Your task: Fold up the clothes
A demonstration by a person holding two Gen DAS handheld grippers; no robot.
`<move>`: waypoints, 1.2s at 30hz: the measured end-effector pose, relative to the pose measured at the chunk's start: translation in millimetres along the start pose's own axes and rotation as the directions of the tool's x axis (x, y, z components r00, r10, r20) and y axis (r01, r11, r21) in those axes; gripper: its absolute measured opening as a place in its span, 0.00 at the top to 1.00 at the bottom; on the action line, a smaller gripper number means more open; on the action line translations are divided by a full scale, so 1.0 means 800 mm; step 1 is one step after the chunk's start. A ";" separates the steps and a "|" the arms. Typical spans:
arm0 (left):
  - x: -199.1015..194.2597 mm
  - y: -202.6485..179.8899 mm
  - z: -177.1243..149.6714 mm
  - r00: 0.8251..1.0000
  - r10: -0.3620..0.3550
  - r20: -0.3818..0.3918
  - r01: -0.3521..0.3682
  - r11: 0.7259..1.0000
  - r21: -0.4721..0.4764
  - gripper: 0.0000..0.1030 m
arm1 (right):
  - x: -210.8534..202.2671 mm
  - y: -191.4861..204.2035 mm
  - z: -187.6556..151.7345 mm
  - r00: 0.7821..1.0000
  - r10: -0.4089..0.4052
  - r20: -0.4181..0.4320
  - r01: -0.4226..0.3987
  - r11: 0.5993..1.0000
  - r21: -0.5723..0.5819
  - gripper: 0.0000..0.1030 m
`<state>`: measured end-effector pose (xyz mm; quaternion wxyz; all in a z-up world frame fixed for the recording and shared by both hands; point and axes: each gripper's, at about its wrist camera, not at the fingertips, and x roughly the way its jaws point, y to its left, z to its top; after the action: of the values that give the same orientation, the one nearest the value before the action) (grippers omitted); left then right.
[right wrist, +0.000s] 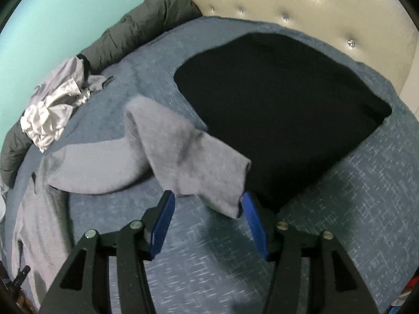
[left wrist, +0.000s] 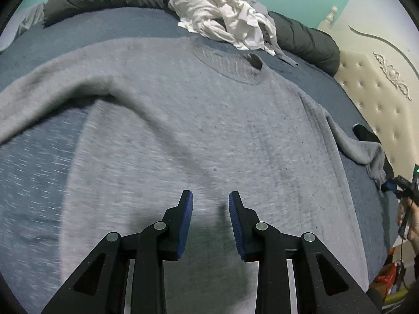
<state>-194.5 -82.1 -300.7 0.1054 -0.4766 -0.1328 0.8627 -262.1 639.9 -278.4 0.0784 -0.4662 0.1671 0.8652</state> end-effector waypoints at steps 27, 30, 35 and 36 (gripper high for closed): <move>0.014 -0.008 -0.010 0.999 -0.031 0.025 0.030 0.999 0.031 0.70 | -0.058 0.023 0.011 0.968 -0.147 0.205 0.159 0.987 -0.041 0.94; 0.014 -0.009 -0.010 0.999 -0.042 0.024 0.041 0.999 0.025 0.70 | -0.080 0.018 0.030 0.961 -0.165 0.223 0.183 0.981 -0.059 0.94; 0.015 -0.013 -0.012 0.999 -0.033 0.024 0.032 0.999 0.037 0.70 | -0.109 0.014 0.064 0.946 -0.196 0.257 0.221 0.973 -0.072 0.94; 0.015 -0.014 -0.012 0.999 -0.029 0.026 0.028 0.999 0.039 0.70 | -0.112 0.015 0.069 0.944 -0.200 0.262 0.225 0.972 -0.068 0.94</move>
<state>-192.0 -66.6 -311.4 0.1249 -0.4609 -0.1243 0.8698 -259.2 650.7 -173.2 0.1692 -0.3703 0.0621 0.9113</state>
